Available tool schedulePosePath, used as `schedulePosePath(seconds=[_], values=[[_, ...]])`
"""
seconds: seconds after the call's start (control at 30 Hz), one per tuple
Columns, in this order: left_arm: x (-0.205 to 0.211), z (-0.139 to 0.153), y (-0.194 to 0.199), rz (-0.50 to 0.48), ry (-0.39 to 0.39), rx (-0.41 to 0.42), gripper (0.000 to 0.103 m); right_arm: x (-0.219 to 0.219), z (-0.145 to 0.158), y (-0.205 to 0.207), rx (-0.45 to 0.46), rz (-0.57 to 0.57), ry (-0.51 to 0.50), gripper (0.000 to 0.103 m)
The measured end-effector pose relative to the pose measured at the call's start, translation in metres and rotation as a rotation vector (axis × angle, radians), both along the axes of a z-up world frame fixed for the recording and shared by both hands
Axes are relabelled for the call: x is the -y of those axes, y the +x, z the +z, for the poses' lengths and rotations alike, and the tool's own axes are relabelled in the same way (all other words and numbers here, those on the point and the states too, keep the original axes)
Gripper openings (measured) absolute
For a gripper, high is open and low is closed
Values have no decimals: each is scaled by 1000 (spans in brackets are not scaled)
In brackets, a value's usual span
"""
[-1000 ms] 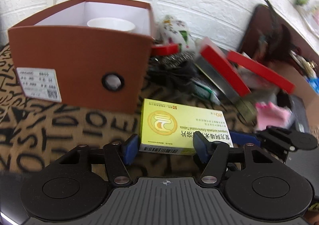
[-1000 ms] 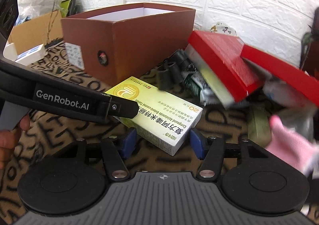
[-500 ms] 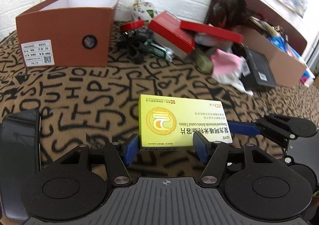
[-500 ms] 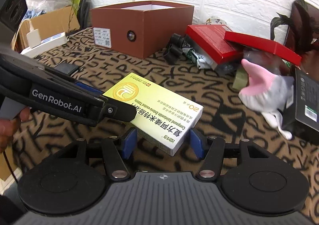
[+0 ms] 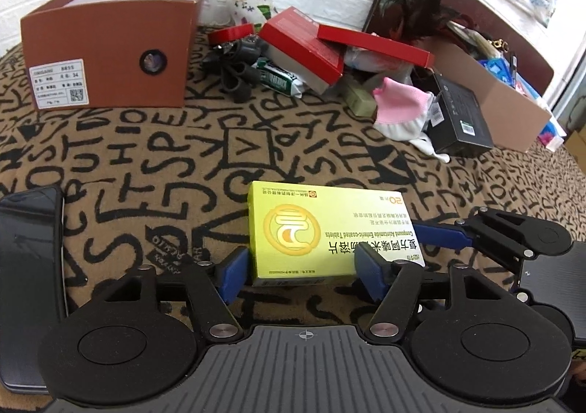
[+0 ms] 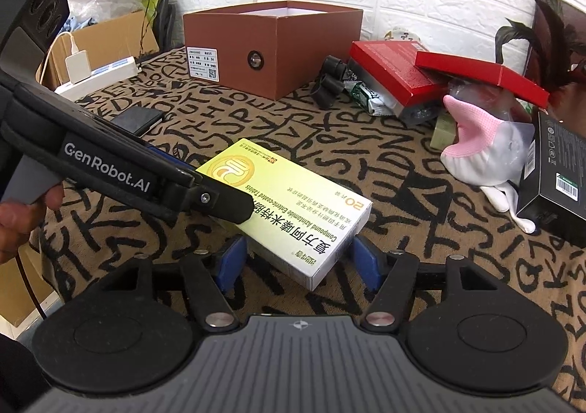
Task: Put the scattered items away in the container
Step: 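Carry the yellow medicine box into the brown shoebox and open the left gripper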
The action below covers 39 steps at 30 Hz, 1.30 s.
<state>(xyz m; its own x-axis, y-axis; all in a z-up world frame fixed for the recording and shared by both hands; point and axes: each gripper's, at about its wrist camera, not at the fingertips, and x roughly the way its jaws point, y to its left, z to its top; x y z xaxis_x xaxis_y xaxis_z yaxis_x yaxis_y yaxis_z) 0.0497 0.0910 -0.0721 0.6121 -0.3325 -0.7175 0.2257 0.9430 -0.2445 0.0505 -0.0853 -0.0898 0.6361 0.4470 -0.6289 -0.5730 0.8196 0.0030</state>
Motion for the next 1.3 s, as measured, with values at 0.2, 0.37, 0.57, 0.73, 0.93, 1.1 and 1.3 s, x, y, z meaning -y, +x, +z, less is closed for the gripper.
schedulePosePath(seconds=[0.2,0.37,0.57,0.73,0.93,1.1,1.3], values=[[-2,-1,4,2,-16,-5,75,-2,1,3,-1,5,-11,70],[-3,-2,6,7,-22,-5,75,-5,0,4,3,8,-22,70],[-4,1,6,20,-10,3,64,-8,2,5,5,8,-44,68],[-16,15,4,57,-16,43,63,-15,10,6,20,23,-57,67],[-32,40,6,101,-8,108,63,-29,30,15,65,50,-34,66],[-49,71,15,135,-1,181,62,-44,52,27,121,76,-23,66],[-67,114,32,166,43,297,61,-65,87,47,234,102,-7,66]])
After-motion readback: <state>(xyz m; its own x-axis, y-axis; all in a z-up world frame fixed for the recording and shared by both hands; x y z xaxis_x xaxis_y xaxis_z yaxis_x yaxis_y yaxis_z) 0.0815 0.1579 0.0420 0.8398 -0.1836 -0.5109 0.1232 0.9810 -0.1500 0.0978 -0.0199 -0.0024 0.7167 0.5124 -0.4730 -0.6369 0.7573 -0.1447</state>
